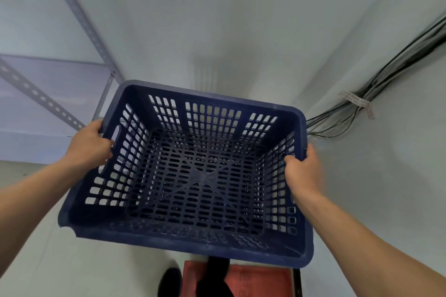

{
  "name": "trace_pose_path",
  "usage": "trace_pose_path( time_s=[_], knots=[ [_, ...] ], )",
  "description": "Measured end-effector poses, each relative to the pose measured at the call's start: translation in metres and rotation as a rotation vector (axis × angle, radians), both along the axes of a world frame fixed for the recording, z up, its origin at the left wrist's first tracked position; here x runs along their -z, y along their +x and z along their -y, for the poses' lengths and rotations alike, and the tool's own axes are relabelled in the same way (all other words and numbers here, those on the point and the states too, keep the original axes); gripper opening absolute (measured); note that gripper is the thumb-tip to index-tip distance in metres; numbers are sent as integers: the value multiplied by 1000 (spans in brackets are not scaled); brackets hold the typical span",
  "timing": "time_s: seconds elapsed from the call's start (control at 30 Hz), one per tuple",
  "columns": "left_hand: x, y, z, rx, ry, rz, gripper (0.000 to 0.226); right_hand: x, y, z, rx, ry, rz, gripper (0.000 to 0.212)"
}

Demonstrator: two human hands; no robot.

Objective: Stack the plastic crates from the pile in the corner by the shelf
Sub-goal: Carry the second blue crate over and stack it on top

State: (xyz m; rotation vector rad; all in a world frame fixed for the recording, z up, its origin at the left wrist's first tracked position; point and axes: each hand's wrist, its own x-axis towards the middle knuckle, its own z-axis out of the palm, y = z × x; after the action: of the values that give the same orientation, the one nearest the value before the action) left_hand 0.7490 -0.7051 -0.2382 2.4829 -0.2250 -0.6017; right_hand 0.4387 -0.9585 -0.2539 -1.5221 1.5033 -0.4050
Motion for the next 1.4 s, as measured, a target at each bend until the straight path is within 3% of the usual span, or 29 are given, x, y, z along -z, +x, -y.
trace_pose_path(
  time_s=[0.2,0.43,0.6,0.97,1.1,1.27,1.4],
  knots=[
    [5,-7,-7,61,26,-15,58,2,5,12,-22,-7,30,36],
    [5,-4,-8,68,32,-13,60,2,7,12,-37,5,9,39],
    [8,0,-10,62,49,-15,60,-2,17,22,20,21,68,28],
    [9,-2,-7,66,42,5,50,-1,11,14,-73,-44,-43,46],
    [3,4,1,93,31,25,47,2,7,8,-65,-49,-97,66],
    [7,4,-4,115,107,18,64,-3,6,7,-125,-60,-136,62],
    [6,-4,-8,112,151,47,66,1,-1,12,-184,-33,-173,78]
  ],
)
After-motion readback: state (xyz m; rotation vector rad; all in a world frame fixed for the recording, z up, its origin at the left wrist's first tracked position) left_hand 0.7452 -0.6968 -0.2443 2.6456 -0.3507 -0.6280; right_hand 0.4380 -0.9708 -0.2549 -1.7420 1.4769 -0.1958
